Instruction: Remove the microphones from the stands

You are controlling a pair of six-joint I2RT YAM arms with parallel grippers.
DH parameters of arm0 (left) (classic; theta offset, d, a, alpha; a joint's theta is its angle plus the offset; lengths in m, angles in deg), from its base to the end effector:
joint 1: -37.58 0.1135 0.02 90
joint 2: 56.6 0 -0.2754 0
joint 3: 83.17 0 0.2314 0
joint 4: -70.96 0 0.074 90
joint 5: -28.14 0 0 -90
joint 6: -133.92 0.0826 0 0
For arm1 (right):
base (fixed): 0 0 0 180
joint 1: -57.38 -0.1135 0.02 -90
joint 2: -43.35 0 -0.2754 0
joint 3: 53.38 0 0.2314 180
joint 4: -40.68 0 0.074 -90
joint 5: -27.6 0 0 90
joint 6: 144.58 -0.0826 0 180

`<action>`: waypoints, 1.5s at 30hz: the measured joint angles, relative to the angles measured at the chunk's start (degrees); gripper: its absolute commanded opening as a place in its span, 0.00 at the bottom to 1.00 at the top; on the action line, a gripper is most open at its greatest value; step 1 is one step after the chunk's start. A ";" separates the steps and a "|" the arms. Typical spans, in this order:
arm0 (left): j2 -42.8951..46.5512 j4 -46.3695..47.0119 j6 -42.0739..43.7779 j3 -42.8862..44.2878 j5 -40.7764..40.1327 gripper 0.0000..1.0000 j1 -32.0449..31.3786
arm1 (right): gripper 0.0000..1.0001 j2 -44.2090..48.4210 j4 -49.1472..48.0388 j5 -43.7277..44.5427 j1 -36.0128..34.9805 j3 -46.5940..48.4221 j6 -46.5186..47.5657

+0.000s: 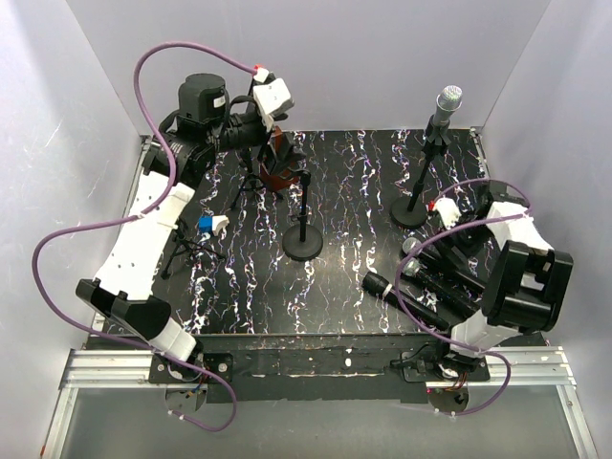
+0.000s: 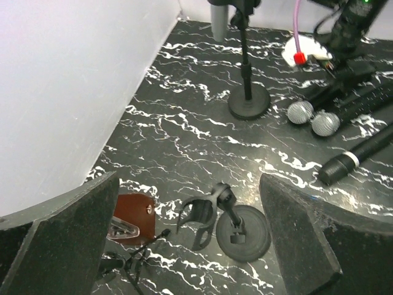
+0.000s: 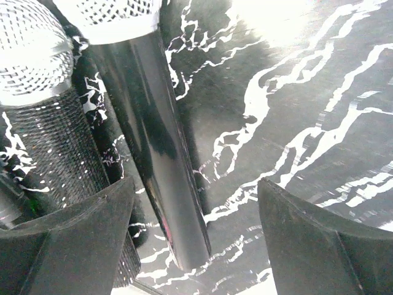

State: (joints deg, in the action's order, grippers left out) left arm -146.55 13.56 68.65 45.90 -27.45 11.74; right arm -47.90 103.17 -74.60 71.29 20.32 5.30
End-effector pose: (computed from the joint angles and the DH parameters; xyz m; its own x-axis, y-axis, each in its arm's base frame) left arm 0.2805 -0.1877 0.4903 0.0961 0.3370 -0.9366 0.8834 0.4048 0.2362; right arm 0.2696 -0.0488 0.1667 -0.6523 -0.7094 -0.2668 -0.7269 0.6853 -0.0452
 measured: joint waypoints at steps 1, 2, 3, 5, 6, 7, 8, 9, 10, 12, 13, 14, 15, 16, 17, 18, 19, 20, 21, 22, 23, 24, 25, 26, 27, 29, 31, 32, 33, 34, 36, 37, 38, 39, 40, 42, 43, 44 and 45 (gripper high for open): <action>0.09 -0.81 0.63 -0.09 0.59 0.96 -0.02 | 0.88 1.22 0.83 -0.26 0.02 0.76 -0.22; 0.28 -1.75 1.70 -0.28 1.25 0.95 -0.07 | 0.88 2.71 1.73 -0.74 0.02 1.73 -0.55; 0.52 -3.13 3.21 -0.57 2.05 0.94 -0.15 | 0.88 4.31 2.89 -1.79 0.02 3.37 -1.07; 0.90 -6.64 7.08 -1.14 3.65 0.93 -0.50 | 0.89 7.67 4.04 -3.39 0.00 5.42 -1.60; 0.94 -9.01 9.73 -1.36 4.31 0.93 -0.94 | 0.88 9.27 4.79 -4.79 0.00 6.64 -1.95; 0.96 -11.10 12.33 -1.84 4.79 0.93 -1.62 | 0.89 10.95 5.44 -6.29 0.00 7.65 -2.29; 0.96 -13.05 14.71 -2.60 5.11 0.93 -2.49 | 0.89 12.57 6.08 -7.91 -0.04 8.35 -2.58; 0.96 -14.51 16.81 -3.61 5.22 0.93 -3.41 | 0.89 14.14 6.82 -9.53 -0.22 8.72 -2.75; 0.96 -15.41 18.56 -4.87 5.18 0.93 -4.22 | 0.89 15.67 7.56 -11.04 -0.52 8.76 -2.93; 0.76 -16.24 21.66 -7.06 4.72 0.92 -5.79 | 0.89 18.05 9.86 -13.75 -1.70 8.74 -3.13; 0.52 -16.28 22.93 -7.54 4.33 0.90 -6.29 | 0.89 19.08 10.97 -15.02 -2.91 8.68 -3.15; -0.04 -16.35 25.33 -7.63 3.58 0.90 -6.86 | 0.89 20.02 11.96 -16.11 -4.52 8.55 -3.15; -0.74 -16.46 27.45 -7.26 2.89 0.90 -7.19 | 0.90 20.98 12.74 -17.18 -6.40 8.24 -3.17; -1.77 -17.14 29.70 -6.10 2.05 0.90 -7.41 | 0.91 22.03 13.42 -18.14 -8.72 7.82 -3.17; -3.13 -18.27 31.65 -4.35 1.46 0.90 -7.54 | 0.93 23.19 13.92 -18.95 -11.28 7.30 -3.17; -5.75 -20.81 34.40 -0.09 0.61 0.89 -7.65 | 0.94 24.46 14.03 -19.56 -14.03 6.58 -3.30; -8.17 -22.34 36.44 3.65 -0.07 0.88 -7.67 | 0.96 25.70 14.10 -20.26 -16.52 5.86 -3.65; -10.64 -24.30 37.99 7.58 -0.92 0.86 -7.67 | 0.96 26.99 13.99 -20.92 -18.84 5.11 -4.35; -12.70 -25.77 39.19 10.64 -1.70 0.84 -7.67 | 0.96 28.15 13.81 -21.24 -20.37 4.44 -4.98; -14.58 -26.97 40.22 13.05 -2.69 0.82 -7.67 | 0.96 29.27 13.46 -21.49 -21.35 3.78 -5.92; -16.02 -28.02 41.07 14.56 -3.80 0.81 -7.67 | 0.96 30.05 13.14 -21.75 -21.86 3.37 -6.80; -16.96 -28.83 41.83 15.17 -4.96 0.78 -7.67 | 0.96 30.51 12.81 -22.01 -22.03 3.26 -7.65; -17.64 -29.75 42.64 15.19 -6.19 0.75 -7.65 | 0.96 30.69 12.28 -22.47 -22.05 3.26 -8.55; -18.08 -30.58 43.25 15.13 -7.08 0.72 -7.65 | 0.96 30.73 11.67 -22.77 -22.05 3.26 -9.25; -18.38 -31.45 44.09 14.82 -8.17 0.68 -7.65 | 0.96 30.67 11.19 -23.04 -22.08 3.26 -10.01; -18.43 -32.68 45.09 14.05 -9.40 0.60 -7.65 | 0.95 30.47 10.47 -23.78 -22.12 3.26 -10.97; -18.40 -33.27 45.62 13.92 -9.88 0.51 -7.65 | 0.95 30.14 10.08 -24.33 -22.23 3.26 -11.72; -18.40 -33.29 45.79 13.92 -10.01 0.45 -7.65 | 0.95 29.90 9.79 -24.52 -22.27 3.26 -11.96; -18.40 -33.29 45.75 13.97 -10.08 0.38 -7.65 | 0.95 29.55 9.51 -24.81 -22.34 3.26 -12.15; -18.43 -33.46 45.57 14.21 -10.10 0.35 -7.67 | 0.95 29.14 9.31 -25.16 -22.43 3.26 -12.48; -18.67 -34.32 44.50 15.34 -10.10 0.14 -7.67 | 0.96 28.09 8.85 -25.86 -22.71 3.26 -13.55; -18.93 -35.06 43.71 16.17 -10.05 0.05 -7.67 | 0.97 27.47 8.31 -26.21 -22.97 3.28 -14.53; -19.15 -35.78 42.69 16.90 -10.03 0.00 -7.67 | 0.98 26.97 7.67 -26.56 -23.15 3.32 -15.32; -19.26 -36.28 41.55 17.35 -10.03 0.00 -7.67 | 0.98 26.25 6.45 -26.88 -23.67 3.39 -17.16; -19.23 -36.59 40.46 17.40 -10.10 0.00 -7.67 | 0.98 25.73 5.31 -27.04 -24.06 3.43 -18.64; -19.19 -36.20 37.51 17.27 -10.91 0.00 -7.76 | 0.98 24.24 2.08 -27.21 -25.14 3.98 -23.41; -19.02 -35.63 35.71 16.87 -11.43 0.00 -7.76 | 0.98 23.26 0.09 -27.30 -25.55 4.59 -26.34; -18.60 -34.93 33.48 16.22 -12.04 0.00 -7.76 | 0.98 22.14 -1.99 -27.47 -25.88 5.49 -29.64; -18.08 -34.14 30.47 15.43 -12.72 0.00 -7.76 | 0.98 20.76 -3.98 -27.63 -26.10 6.78 -33.11</action>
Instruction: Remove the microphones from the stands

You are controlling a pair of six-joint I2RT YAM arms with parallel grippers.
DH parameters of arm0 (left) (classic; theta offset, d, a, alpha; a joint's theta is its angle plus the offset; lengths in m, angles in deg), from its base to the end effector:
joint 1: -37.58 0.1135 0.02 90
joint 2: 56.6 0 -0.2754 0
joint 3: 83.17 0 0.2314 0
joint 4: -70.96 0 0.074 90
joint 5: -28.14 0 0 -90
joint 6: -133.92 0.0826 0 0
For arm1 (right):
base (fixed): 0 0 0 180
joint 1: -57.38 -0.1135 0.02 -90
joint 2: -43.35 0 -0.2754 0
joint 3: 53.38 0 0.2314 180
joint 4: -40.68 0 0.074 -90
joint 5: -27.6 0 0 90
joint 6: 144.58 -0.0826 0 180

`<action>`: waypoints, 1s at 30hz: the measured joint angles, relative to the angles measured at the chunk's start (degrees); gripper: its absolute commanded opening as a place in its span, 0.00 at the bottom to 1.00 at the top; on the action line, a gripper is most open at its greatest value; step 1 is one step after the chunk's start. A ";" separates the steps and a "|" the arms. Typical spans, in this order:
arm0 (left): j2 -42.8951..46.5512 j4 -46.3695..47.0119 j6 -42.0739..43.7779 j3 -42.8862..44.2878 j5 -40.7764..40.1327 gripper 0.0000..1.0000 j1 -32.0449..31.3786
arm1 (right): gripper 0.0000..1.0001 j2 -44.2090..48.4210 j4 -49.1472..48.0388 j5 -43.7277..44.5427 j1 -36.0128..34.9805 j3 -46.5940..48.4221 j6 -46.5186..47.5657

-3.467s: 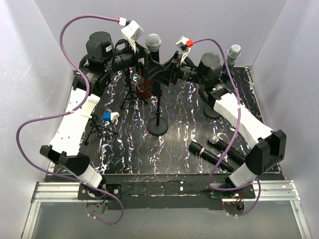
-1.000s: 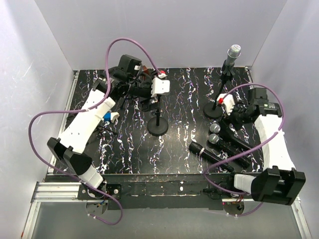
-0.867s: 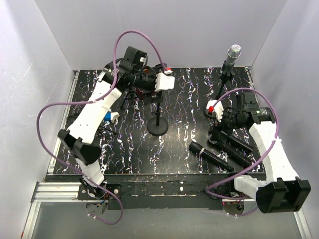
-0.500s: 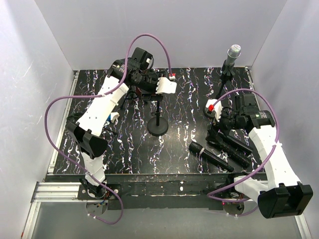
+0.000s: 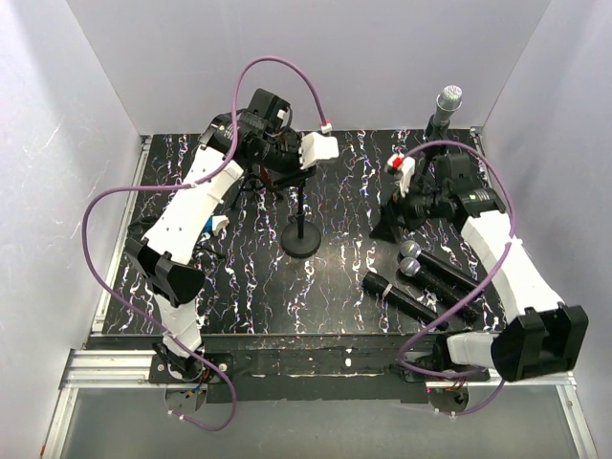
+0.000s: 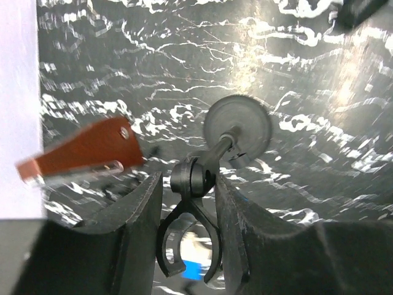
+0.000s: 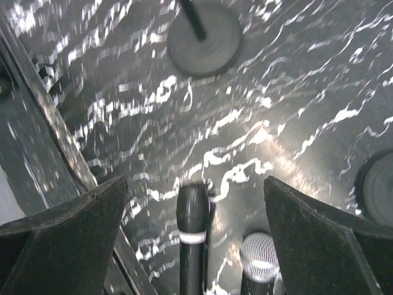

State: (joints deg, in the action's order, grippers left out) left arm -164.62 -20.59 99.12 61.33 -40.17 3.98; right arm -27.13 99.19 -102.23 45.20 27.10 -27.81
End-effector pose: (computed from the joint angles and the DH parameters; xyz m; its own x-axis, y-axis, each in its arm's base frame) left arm 0.2976 -0.2344 0.3894 0.1773 0.7983 -0.5756 0.9548 0.0023 0.2972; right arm 0.2302 0.1038 0.3103 -0.3939 -0.4389 -0.8076 -0.8448 0.5191 0.1300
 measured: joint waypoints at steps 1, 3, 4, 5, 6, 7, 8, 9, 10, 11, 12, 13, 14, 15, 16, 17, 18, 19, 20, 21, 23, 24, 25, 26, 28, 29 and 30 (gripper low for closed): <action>0.55 1.01 -3.43 -0.72 -0.61 0.00 0.02 | 0.98 -1.62 -2.14 -0.17 -0.11 1.60 -3.50; 1.22 3.19 -12.20 -1.66 -2.40 0.00 0.11 | 0.96 -5.18 -6.67 -0.31 -0.44 4.63 -10.49; 1.27 3.96 -15.98 -1.77 -3.23 0.00 0.11 | 0.95 -6.88 -8.96 -0.33 -0.70 5.88 -13.75; 1.27 5.05 -20.65 -2.01 -4.17 0.00 0.11 | 0.93 -8.50 -10.78 -0.26 -1.03 6.95 -16.70; 1.29 5.99 -25.24 -2.25 -5.03 0.00 0.15 | 0.93 -10.05 -12.13 -0.15 -1.55 7.96 -19.41; 1.44 7.30 -30.29 -2.75 -5.97 0.00 0.24 | 0.93 -11.82 -13.46 0.17 -2.45 9.05 -22.25; 1.68 8.24 -33.51 -3.37 -6.47 0.00 0.28 | 0.92 -12.92 -14.12 0.35 -3.17 9.68 -23.85; 2.25 9.77 -37.64 -4.72 -7.43 0.00 0.35 | 0.92 -14.21 -14.73 0.66 -4.15 10.43 -25.66; 2.73 10.60 -40.44 -5.57 -8.11 0.00 0.37 | 0.92 -15.32 -15.28 0.92 -5.22 11.04 -27.39; 3.32 11.32 -43.78 -6.54 -9.40 0.00 0.37 | 0.92 -16.28 -15.61 1.09 -6.27 11.54 -28.85; 3.72 11.76 -46.93 -7.17 -10.91 0.00 0.37 | 0.93 -17.09 -15.82 1.22 -7.32 11.98 -30.16; 3.82 11.91 -49.75 -7.26 -12.48 0.00 0.44 | 0.93 -17.79 -16.20 1.51 -8.37 12.28 -31.36; 3.82 12.09 -52.37 -7.26 -13.94 0.00 0.66 | 0.93 -18.36 -16.59 1.68 -9.35 12.50 -32.41; 3.80 12.28 -54.77 -7.26 -15.08 0.00 0.92 | 0.94 -18.84 -16.85 1.81 -10.29 12.59 -33.24; 3.78 12.31 -57.05 -7.19 -15.91 0.00 1.29 | 0.94 -19.21 -17.00 1.97 -11.23 12.66 -34.18; 3.72 12.24 -59.21 -7.06 -16.59 0.00 1.79 | 0.95 -19.54 -17.11 2.03 -12.15 12.66 -34.71; 3.54 12.09 -61.31 -6.75 -16.87 0.00 2.49 | 0.95 -19.85 -17.22 2.14 -13.05 12.66 -35.23; 3.28 11.98 -63.28 -6.40 -17.07 0.00 3.28 | 0.95 -20.17 -17.40 2.21 -13.86 12.68 -35.65; 2.86 11.82 -65.18 -5.92 -17.18 0.00 4.00 | 0.95 -20.63 -17.57 2.19 -14.58 12.79 -35.87; 2.45 11.74 -66.93 -5.42 -17.22 0.10 4.70 | 0.95 -21.42 -17.59 2.19 -15.30 13.18 -36.13; 1.64 11.76 -69.59 -4.55 -16.81 0.48 6.25 | 0.94 -23.34 -18.05 2.16 -16.06 14.14 -36.94; 1.36 11.85 -70.47 -4.22 -16.31 0.65 6.86 | 0.94 -24.22 -18.12 2.19 -16.15 14.62 -37.24; 1.16 11.87 -71.45 -4.09 -15.58 0.73 7.30 | 0.94 -25.31 -18.14 2.23 -16.13 15.21 -37.59; 1.07 11.85 -71.91 -4.07 -14.47 0.79 7.54 | 0.94 -26.34 -18.16 2.29 -16.06 15.82 -37.86; 0.96 11.98 -72.19 -4.07 -12.24 0.89 7.58 | 0.94 -27.91 -18.21 2.49 -16.00 16.65 -38.45; 0.94 12.28 -71.93 -4.07 -10.67 0.92 7.50 | 0.94 -28.30 -18.08 2.56 -15.96 16.87 -38.56; 0.94 12.52 -71.60 -4.07 -9.70 0.95 7.50 | 0.94 -28.44 -18.03 2.58 -15.89 16.94 -38.60</action>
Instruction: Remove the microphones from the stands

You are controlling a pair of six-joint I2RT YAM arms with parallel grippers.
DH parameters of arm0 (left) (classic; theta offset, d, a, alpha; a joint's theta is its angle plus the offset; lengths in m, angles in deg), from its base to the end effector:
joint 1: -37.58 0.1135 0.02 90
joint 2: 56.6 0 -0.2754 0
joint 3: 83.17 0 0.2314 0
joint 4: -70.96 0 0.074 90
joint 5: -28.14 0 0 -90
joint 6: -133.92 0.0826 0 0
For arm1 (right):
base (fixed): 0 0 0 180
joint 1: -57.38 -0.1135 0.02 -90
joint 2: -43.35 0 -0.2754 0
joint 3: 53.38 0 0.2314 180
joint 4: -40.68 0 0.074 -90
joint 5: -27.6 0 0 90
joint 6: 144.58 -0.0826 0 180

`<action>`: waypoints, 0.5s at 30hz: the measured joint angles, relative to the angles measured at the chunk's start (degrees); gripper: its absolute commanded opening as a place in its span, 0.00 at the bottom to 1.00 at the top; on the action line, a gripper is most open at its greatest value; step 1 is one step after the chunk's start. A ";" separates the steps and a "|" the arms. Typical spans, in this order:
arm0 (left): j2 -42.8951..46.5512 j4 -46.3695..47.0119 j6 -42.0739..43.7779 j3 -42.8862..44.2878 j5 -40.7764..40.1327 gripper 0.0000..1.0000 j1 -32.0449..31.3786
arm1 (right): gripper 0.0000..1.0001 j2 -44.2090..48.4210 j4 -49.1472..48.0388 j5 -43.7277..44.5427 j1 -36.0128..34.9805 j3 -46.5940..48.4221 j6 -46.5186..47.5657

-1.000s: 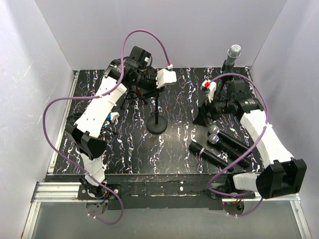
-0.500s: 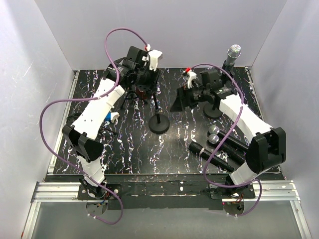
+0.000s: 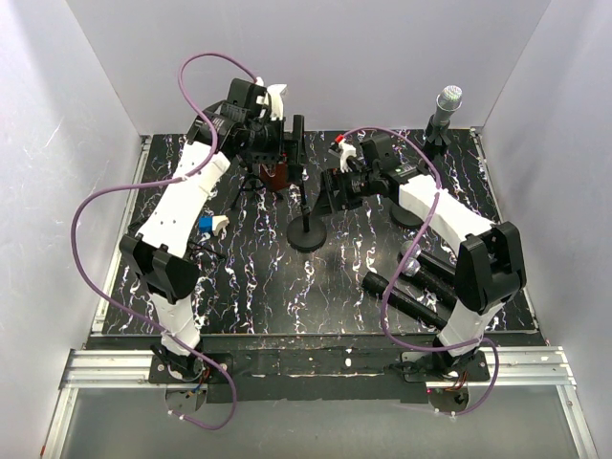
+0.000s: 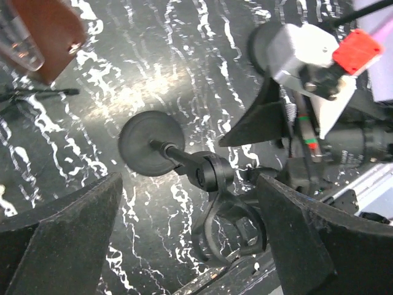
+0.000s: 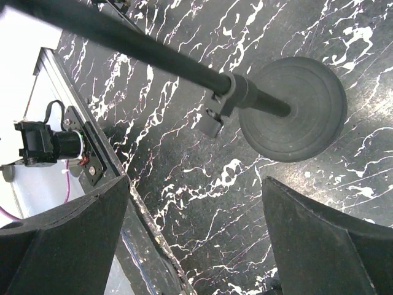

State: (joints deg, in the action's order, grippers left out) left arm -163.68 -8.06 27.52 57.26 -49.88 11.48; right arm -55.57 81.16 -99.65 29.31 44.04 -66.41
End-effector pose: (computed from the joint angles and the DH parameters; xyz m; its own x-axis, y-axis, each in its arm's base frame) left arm 0.3538 -0.1924 0.3932 -0.7745 0.0719 -0.6284 0.3564 0.8704 -0.3397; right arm 0.3276 0.2314 0.2860 -0.7358 -0.2075 -0.6446 -0.6342 0.5447 0.5487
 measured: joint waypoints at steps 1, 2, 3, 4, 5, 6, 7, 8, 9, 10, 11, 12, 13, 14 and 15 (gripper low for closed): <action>0.00 0.44 0.42 0.00 1.33 0.97 -0.07 | 0.94 -0.04 0.09 0.00 0.22 0.02 0.02; 0.00 1.07 1.01 0.00 2.69 0.98 -0.11 | 0.94 -0.04 0.13 -0.02 0.39 0.15 0.02; 0.02 1.81 1.55 0.00 4.11 0.98 0.00 | 0.94 -0.04 0.13 -0.04 0.57 0.31 0.04; 0.02 2.58 2.40 0.00 5.88 0.98 0.37 | 0.94 -0.04 0.11 -0.07 0.76 0.33 0.09; 0.07 3.26 3.17 0.00 7.67 0.98 0.98 | 0.94 -0.02 0.17 -0.13 0.98 0.33 0.11; 0.26 4.15 4.00 -0.11 9.73 0.98 1.79 | 0.94 -0.02 0.28 -0.26 1.38 0.33 0.20; 0.81 5.86 4.96 -0.94 12.17 0.97 2.97 | 0.94 -0.02 0.46 -0.28 1.73 0.33 0.26; 2.03 8.28 6.16 -2.93 14.95 0.97 4.48 | 0.94 0.09 0.68 -0.26 2.27 0.24 0.44; 3.91 10.86 7.72 -5.86 17.86 0.97 6.23 | 0.94 0.22 0.81 -0.28 2.82 0.22 0.48; 5.97 13.18 9.90 -8.96 20.79 0.98 7.96 | 0.94 0.50 1.05 -0.28 3.43 0.11 0.66; 8.07 14.86 13.22 -11.69 23.54 0.98 9.60 | 0.94 0.96 1.07 -0.31 3.96 -0.22 0.83; 9.75 15.41 17.35 -13.44 25.90 0.98 11.15 | 0.94 1.62 1.22 -0.37 4.55 -0.70 1.03; 10.95 15.15 21.64 -13.99 28.04 0.97 12.13 | 0.93 2.10 1.55 -0.44 5.07 -0.94 1.14; 11.67 14.71 26.27 -13.75 30.01 0.96 12.52 | 0.93 2.47 1.55 -0.44 5.40 -1.11 1.25; 11.93 13.51 31.04 -12.70 31.76 0.95 12.48 | 0.93 2.82 1.60 -0.46 5.75 -1.27 1.33</action>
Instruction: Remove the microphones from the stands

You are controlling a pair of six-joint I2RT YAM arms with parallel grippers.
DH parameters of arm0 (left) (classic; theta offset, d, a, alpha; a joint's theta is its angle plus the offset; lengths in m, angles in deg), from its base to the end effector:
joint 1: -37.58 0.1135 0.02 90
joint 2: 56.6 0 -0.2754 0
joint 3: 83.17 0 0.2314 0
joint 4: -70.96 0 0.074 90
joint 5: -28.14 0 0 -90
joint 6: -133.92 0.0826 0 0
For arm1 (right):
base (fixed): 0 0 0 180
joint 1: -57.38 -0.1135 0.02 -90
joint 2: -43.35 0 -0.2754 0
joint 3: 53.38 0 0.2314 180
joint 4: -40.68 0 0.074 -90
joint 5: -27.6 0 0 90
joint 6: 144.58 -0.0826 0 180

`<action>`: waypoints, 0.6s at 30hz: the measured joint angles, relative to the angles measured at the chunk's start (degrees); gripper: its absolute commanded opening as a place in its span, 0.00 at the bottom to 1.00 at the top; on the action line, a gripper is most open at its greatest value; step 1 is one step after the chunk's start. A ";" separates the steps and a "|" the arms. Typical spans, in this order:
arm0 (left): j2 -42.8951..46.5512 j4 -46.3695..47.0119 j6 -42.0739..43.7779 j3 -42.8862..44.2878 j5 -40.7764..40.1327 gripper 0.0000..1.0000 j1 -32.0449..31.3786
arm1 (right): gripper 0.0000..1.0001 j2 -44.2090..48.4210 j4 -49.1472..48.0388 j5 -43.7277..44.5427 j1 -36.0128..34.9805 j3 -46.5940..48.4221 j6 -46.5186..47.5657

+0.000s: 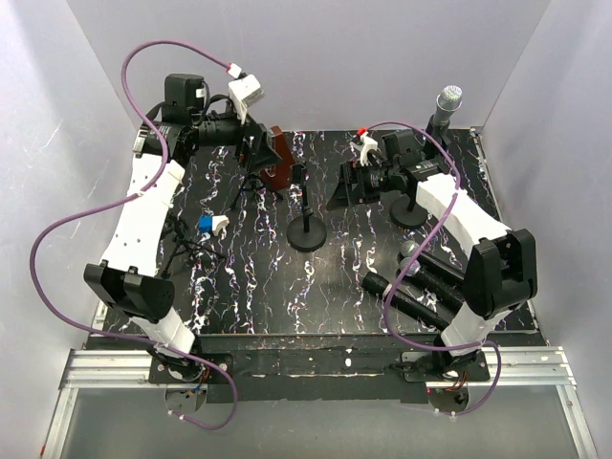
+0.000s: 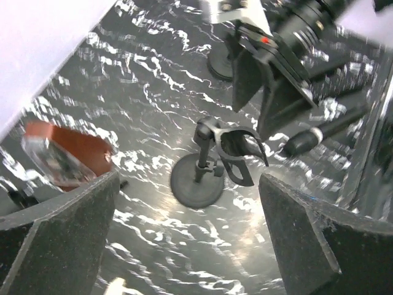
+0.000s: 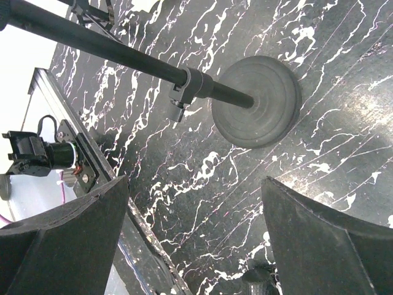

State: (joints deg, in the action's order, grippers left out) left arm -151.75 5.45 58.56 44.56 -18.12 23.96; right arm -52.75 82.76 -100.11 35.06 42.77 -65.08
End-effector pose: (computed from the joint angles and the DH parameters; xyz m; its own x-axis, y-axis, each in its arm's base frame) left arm 0.3286 -0.1384 0.4397 -0.3256 0.2668 -0.9071 0.8438 0.5148 -0.1515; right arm 0.3362 0.1926 0.2942 -0.7403 -0.1481 -0.6557 -0.5958 0.5963 0.5380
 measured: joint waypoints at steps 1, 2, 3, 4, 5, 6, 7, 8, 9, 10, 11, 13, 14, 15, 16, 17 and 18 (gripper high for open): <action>-0.09 -1.64 4.92 1.49 1.77 0.94 -0.35 | 0.93 0.28 -0.02 -0.07 0.24 -0.15 0.07; -0.44 -3.48 9.97 2.95 3.21 0.94 -0.70 | 0.93 0.50 -0.04 -0.15 0.42 -0.33 0.15; -0.90 -5.22 14.62 4.20 4.50 0.93 -0.96 | 0.93 0.68 0.02 -0.22 0.48 -0.44 0.17; -1.27 -6.67 19.04 4.85 5.60 0.93 -1.40 | 0.93 0.76 0.00 -0.24 0.50 -0.48 0.20; -1.57 -8.11 23.41 4.92 6.32 0.93 -1.73 | 0.93 0.83 -0.09 -0.28 0.50 -0.59 0.20; -1.86 -9.33 26.88 4.79 6.62 0.92 -1.92 | 0.93 0.96 -0.09 -0.39 0.50 -0.81 0.20; -2.01 -10.03 31.61 3.93 6.67 0.92 -2.14 | 0.93 1.16 -0.15 -0.44 0.50 -1.11 0.20; -1.95 -10.49 36.94 1.90 6.54 0.92 -2.43 | 0.93 1.29 -0.09 -0.44 0.50 -1.38 0.20; -1.77 -10.47 40.04 0.15 6.40 0.92 -2.56 | 0.93 1.46 -0.07 -0.44 0.50 -1.62 0.20; -1.68 -10.05 43.36 -2.14 6.19 0.91 -2.75 | 0.93 1.70 -0.17 -0.46 0.50 -1.95 0.20; -1.60 -8.98 46.18 -4.63 5.99 0.91 -2.93 | 0.93 2.05 -0.17 -0.52 0.50 -2.32 0.22; -1.62 -6.43 50.47 -8.90 5.35 0.89 -3.41 | 0.93 2.71 -0.22 -0.76 0.50 -3.02 0.24; -1.70 -5.18 52.13 -10.47 5.01 0.88 -3.69 | 0.93 3.04 -0.20 -1.01 0.50 -3.37 0.26; -1.77 -3.72 53.40 -11.61 4.79 0.87 -3.93 | 0.93 3.26 -0.26 -1.18 0.52 -3.69 0.26; -1.79 -2.14 54.42 -12.37 4.63 0.87 -4.31 | 0.93 3.43 -0.26 -1.38 0.52 -3.98 0.26; -1.79 -0.37 55.25 -12.87 4.46 0.87 -4.79 | 0.93 3.54 -0.20 -1.51 0.52 -4.15 0.26; -1.79 1.33 55.87 -13.11 4.20 0.87 -5.40 | 0.93 3.54 -0.22 -1.51 0.52 -4.17 0.26</action>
State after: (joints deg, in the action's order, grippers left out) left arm -153.54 6.78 114.42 31.45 -13.92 18.56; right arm -49.21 82.54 -101.62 35.58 38.60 -64.82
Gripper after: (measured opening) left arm 0.871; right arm 0.927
